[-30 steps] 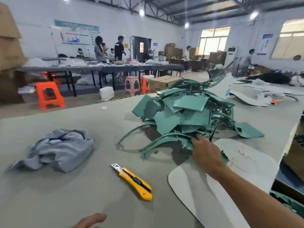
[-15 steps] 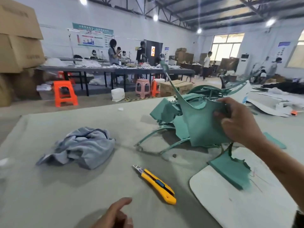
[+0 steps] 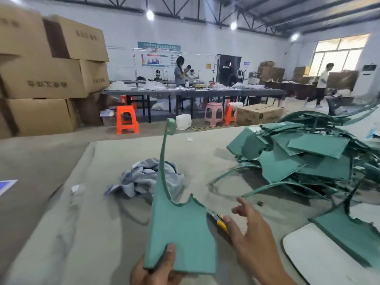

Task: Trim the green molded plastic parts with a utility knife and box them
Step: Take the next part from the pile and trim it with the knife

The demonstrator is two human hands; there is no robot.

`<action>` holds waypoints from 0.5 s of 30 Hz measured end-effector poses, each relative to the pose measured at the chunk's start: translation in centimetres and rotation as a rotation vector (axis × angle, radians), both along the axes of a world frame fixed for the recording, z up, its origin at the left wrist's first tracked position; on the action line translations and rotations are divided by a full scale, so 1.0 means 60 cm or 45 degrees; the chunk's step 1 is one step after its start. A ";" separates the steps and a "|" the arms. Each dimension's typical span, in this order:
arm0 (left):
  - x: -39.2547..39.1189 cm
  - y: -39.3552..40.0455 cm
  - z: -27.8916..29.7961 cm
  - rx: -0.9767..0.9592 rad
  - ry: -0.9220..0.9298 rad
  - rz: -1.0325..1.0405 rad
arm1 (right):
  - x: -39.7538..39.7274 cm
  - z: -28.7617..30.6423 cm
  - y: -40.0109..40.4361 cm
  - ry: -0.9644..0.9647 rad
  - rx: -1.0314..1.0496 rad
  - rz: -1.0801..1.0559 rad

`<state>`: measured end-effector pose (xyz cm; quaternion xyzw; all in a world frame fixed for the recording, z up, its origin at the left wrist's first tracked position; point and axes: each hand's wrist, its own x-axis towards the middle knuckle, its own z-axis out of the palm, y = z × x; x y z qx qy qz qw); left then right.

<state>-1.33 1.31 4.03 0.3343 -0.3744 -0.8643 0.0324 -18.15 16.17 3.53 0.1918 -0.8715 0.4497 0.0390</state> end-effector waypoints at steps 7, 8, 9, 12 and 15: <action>-0.053 0.029 -0.012 -0.126 0.342 0.583 | -0.027 -0.030 0.021 0.320 0.949 -0.024; -0.055 0.023 -0.011 -0.058 0.377 0.603 | -0.029 -0.027 0.024 0.299 0.788 -0.084; -0.051 0.021 -0.003 -0.010 0.396 0.620 | -0.028 -0.028 0.023 0.272 0.514 -0.122; -0.046 0.021 0.006 0.094 0.503 0.633 | -0.003 -0.009 0.009 0.124 -0.355 -0.085; -0.040 0.003 0.006 0.031 0.533 0.627 | 0.026 0.024 -0.037 -0.440 -0.854 0.292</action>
